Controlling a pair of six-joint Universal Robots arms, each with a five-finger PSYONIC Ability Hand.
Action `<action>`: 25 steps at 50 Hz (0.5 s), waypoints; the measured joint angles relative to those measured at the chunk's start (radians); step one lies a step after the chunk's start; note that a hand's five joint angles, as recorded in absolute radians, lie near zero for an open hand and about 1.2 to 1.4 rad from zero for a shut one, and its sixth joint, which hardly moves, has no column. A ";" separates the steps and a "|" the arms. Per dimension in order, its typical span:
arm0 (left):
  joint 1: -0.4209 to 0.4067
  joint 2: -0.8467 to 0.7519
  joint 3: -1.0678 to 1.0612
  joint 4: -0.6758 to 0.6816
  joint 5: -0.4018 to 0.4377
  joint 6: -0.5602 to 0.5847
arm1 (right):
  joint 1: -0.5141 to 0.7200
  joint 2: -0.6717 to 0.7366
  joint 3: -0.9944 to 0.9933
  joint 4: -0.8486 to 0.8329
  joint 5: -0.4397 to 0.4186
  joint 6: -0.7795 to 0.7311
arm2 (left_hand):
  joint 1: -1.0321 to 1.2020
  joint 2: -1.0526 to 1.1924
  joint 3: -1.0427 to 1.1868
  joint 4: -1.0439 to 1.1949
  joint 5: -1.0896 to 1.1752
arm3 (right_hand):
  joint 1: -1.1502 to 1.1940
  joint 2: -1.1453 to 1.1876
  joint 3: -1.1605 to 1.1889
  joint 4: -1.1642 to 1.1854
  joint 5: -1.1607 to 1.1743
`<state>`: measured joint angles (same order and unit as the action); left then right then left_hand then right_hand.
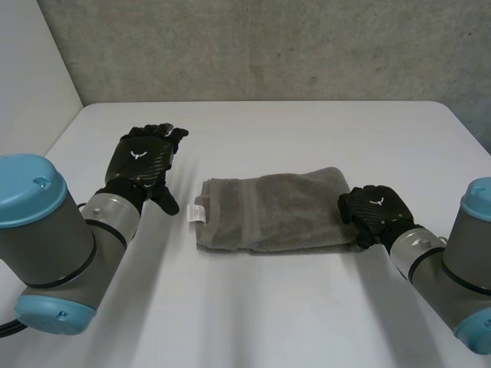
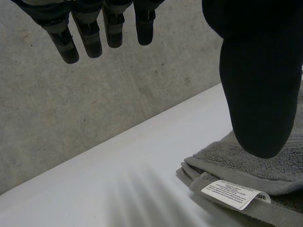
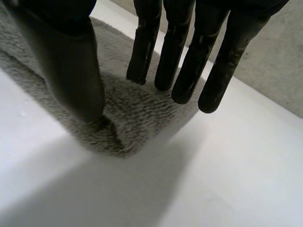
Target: Fold the laundry
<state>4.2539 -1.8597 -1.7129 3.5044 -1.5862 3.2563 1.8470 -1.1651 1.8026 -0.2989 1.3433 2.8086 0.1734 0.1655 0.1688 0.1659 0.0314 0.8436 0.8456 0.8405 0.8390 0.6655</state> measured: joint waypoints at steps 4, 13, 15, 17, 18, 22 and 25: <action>0.001 0.002 -0.003 -0.001 0.000 -0.004 | 0.001 0.020 -0.010 -0.025 0.010 -0.007 | 0.000 0.000 0.000 0.000 0.000 | 0.220 0.220 0.218 0.220 0.219; 0.009 0.006 -0.009 -0.001 0.000 -0.005 | 0.010 0.041 -0.054 -0.029 0.064 -0.070 | 0.000 0.000 0.000 0.000 0.000 | 0.474 0.485 0.497 0.500 0.487; 0.011 0.007 -0.009 -0.001 0.000 -0.005 | 0.028 0.040 -0.084 -0.024 0.080 -0.101 | 0.000 0.000 0.000 0.000 0.000 | 0.474 0.485 0.497 0.500 0.487; 0.013 0.008 -0.009 -0.001 0.000 -0.004 | 0.062 0.038 -0.117 -0.018 0.088 -0.126 | 0.000 0.000 0.000 0.000 0.000 | 0.475 0.485 0.497 0.500 0.489; 0.013 0.008 -0.009 -0.001 0.000 -0.004 | 0.075 0.037 -0.129 -0.017 0.090 -0.134 | 0.000 0.000 0.000 0.000 0.000 | 0.475 0.485 0.497 0.500 0.490; 0.015 0.014 -0.008 -0.001 0.000 -0.005 | 0.207 0.038 -0.229 -0.008 0.092 -0.189 | 0.000 0.000 0.000 0.000 0.000 | 0.475 0.485 0.497 0.500 0.490; 0.016 0.023 -0.007 -0.001 0.000 -0.005 | 0.292 0.053 -0.295 -0.004 0.086 -0.231 | 0.000 0.000 0.000 0.000 0.000 | 0.475 0.485 0.497 0.500 0.490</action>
<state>4.2698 -1.8367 -1.7195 3.5031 -1.5861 3.2510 2.1395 -1.1119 1.5073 -0.3033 1.4297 2.5774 0.1737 0.1655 0.1688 0.1659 0.0314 1.3188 1.3305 1.3378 1.3387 1.1559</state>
